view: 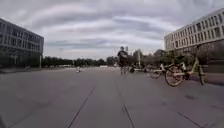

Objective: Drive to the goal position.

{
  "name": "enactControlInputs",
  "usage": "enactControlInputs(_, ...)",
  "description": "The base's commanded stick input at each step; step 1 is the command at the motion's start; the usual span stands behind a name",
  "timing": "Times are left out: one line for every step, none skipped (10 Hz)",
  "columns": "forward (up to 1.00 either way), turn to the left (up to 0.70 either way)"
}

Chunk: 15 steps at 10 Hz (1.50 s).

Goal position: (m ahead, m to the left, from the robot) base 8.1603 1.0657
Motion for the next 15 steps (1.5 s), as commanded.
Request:
enactControlInputs(0.85,0.34)
enactControlInputs(0.85,0.09)
enactControlInputs(0.85,0.00)
enactControlInputs(0.85,0.00)
enactControlInputs(0.85,0.00)
enactControlInputs(0.85,0.00)
enactControlInputs(0.85,0.00)
enactControlInputs(0.85,0.00)
enactControlInputs(0.85,0.18)
enactControlInputs(0.85,0.21)
enactControlInputs(0.85,0.00)
enactControlInputs(0.85,0.00)
enactControlInputs(0.85,0.00)
enactControlInputs(0.85,0.00)
enactControlInputs(0.85,0.00)
